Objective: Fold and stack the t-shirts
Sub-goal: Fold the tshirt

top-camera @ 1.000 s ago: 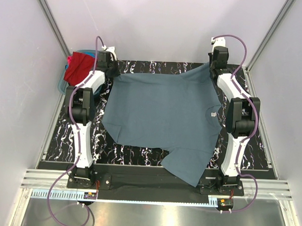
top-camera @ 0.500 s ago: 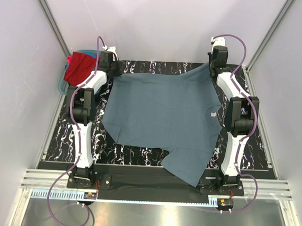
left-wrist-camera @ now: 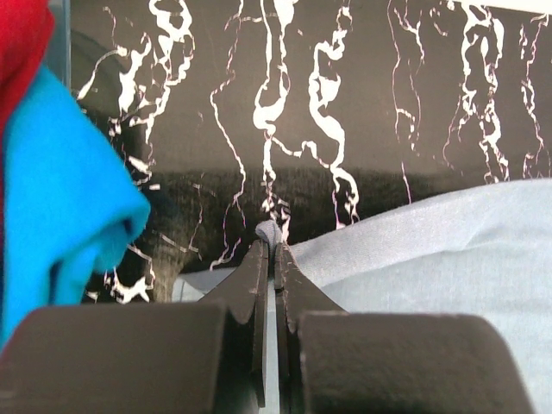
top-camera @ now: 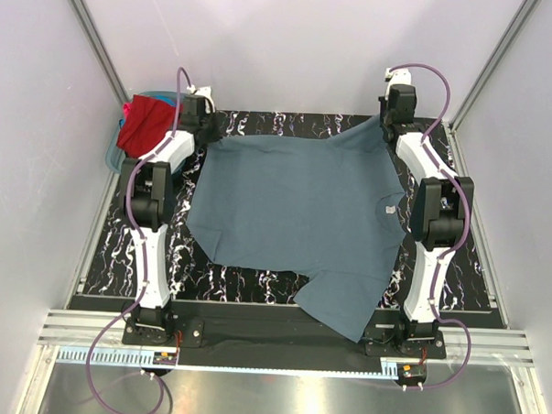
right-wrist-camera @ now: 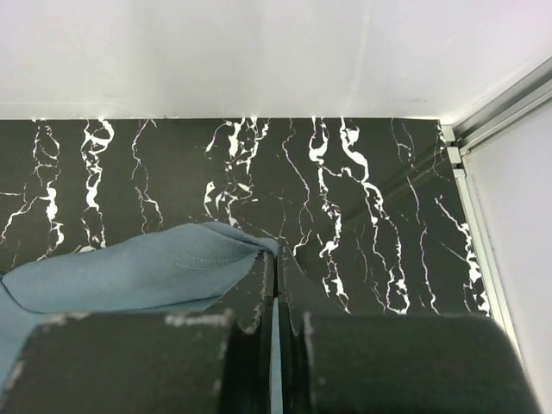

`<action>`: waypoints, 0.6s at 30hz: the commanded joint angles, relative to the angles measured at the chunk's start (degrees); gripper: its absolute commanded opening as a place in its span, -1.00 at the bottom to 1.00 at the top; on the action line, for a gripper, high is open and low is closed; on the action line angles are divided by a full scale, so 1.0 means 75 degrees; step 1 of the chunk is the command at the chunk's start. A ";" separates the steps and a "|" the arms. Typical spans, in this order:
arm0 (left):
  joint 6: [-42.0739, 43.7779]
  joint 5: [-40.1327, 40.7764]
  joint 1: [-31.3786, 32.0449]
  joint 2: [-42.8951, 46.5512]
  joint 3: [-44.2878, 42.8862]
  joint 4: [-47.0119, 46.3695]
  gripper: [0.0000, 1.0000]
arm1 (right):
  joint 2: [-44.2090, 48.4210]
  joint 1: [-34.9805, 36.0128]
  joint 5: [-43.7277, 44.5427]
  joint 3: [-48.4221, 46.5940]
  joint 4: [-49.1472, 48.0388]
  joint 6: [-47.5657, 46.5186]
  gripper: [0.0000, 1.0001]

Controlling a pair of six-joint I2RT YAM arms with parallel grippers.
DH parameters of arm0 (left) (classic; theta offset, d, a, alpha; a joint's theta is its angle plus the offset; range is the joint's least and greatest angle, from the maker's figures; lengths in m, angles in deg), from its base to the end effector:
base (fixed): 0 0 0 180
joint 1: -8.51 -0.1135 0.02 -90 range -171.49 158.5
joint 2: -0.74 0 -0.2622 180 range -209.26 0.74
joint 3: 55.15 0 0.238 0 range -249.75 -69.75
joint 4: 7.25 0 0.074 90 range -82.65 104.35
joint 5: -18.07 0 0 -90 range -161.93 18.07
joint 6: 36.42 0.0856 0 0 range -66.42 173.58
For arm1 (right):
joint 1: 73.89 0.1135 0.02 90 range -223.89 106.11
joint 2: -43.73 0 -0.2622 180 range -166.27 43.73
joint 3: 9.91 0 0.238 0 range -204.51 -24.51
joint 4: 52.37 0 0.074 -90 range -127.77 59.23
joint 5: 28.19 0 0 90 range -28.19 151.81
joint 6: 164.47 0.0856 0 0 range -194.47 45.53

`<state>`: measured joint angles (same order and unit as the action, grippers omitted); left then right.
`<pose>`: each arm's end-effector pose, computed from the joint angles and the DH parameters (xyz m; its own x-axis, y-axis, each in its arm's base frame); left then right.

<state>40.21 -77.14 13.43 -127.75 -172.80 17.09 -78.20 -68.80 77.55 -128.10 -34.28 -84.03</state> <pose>0.5444 -0.0547 0.1822 -0.5953 -0.1799 -0.7831 0.0223 0.9705 -0.2399 0.5413 0.0249 0.2623 -0.3927 -0.1955 -0.8986 0.1016 0.9619 -0.2536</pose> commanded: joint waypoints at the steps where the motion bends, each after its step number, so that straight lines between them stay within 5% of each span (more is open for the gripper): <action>1: 0.0176 0.0097 0.0057 0.0783 0.0239 -0.0419 -1.00 | 0.0284 -0.0045 -0.0096 -0.0110 0.0039 0.0220 -1.00; 18: 0.0610 0.0026 0.0058 0.1896 0.1364 -0.0478 -1.00 | 0.1983 -0.0045 -0.0025 0.1928 0.0156 0.0326 -1.00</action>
<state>43.18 -77.32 13.81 -117.78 -163.71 16.48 -68.52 -68.80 77.23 -115.66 -31.87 -82.13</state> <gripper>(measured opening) 0.024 0.018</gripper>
